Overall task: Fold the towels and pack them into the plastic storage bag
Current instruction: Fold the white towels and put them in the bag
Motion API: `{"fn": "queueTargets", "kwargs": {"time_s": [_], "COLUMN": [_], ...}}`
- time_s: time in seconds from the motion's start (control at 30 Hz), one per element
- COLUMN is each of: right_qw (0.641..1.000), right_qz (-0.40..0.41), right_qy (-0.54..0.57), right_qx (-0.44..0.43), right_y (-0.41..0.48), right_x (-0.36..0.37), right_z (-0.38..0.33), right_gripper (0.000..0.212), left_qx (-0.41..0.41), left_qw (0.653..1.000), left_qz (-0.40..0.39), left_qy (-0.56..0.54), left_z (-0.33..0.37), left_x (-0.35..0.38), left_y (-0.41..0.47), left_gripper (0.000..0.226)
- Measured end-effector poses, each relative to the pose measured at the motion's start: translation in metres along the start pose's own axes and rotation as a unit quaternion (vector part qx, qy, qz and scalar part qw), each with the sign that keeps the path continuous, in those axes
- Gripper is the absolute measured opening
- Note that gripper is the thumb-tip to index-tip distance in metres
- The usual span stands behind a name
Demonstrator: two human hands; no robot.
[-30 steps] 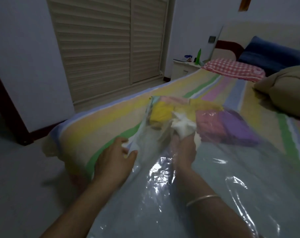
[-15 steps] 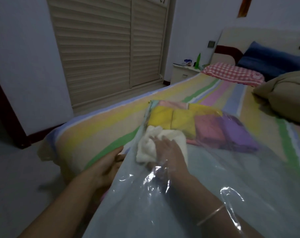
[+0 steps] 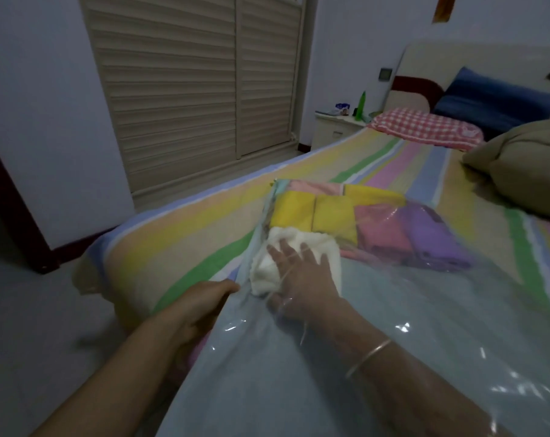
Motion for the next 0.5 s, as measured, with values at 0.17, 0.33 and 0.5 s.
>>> {"fn": "queueTargets", "kwargs": {"time_s": [0.17,0.33,0.5], "right_qw": [0.998,0.997,0.988], "right_qz": [0.055,0.066,0.096], "right_qy": [0.006,0.015,0.106], "right_qx": [0.0,0.037,0.059], "right_y": [-0.06,-0.16,-0.305], "right_x": [-0.009,-0.022,-0.053], "right_z": [0.028,0.09,0.188], "right_gripper": [0.082,0.07,0.052], "left_qx": [0.138,0.296,0.505], "left_qw": [0.903,0.802,0.766], "left_qz": [0.027,-0.023,-0.123], "left_qy": [0.406,0.518,0.379], "left_z": [0.067,0.121,0.141], "left_x": [0.0,0.101,0.269], "left_y": [-0.023,-0.104,-0.222], "left_gripper": [0.025,0.055,0.036]}}
Point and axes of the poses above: each hand's wrist, its own y-axis towards the middle knuckle, its own x-axis out of the palm, z = x × y, the point moved 9 cm from there along y, towards the middle knuckle, and after that the axes turned 13 degrees about x, right-handed, at the moved point
